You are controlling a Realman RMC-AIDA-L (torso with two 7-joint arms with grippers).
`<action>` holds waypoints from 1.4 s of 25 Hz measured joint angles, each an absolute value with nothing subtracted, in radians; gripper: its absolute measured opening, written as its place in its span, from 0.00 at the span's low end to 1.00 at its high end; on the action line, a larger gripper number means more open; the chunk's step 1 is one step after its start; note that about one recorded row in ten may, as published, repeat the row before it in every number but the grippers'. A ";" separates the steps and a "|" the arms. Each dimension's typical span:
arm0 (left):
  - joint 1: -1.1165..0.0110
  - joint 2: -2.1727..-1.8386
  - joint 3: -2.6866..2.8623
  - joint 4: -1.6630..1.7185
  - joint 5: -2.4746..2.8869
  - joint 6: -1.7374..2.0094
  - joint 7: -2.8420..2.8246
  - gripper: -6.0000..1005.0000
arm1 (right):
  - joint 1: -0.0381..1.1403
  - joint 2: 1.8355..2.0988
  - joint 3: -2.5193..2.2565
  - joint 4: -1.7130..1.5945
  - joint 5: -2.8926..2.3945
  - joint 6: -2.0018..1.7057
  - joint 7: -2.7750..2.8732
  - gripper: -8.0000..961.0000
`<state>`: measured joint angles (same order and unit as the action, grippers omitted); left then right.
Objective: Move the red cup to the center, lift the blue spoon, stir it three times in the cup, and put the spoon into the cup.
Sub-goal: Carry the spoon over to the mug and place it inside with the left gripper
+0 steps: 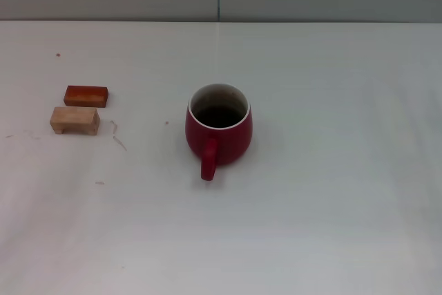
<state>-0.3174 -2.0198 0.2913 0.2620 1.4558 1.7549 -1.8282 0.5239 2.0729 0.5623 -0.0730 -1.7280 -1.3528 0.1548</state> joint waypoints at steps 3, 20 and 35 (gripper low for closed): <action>-0.326 -2.020 0.291 0.296 1.456 1.797 -1.837 0.17 | 0.520 2.074 0.564 -0.066 -1.727 -1.353 0.154 0.67; -0.350 -2.019 0.389 0.590 1.456 1.958 -1.782 0.17 | 0.500 2.075 0.569 -0.059 -1.724 -1.356 0.153 0.68; -0.415 -2.030 0.559 0.858 1.584 1.936 -1.777 0.17 | 0.481 2.075 0.569 -0.038 -1.714 -1.362 0.153 0.68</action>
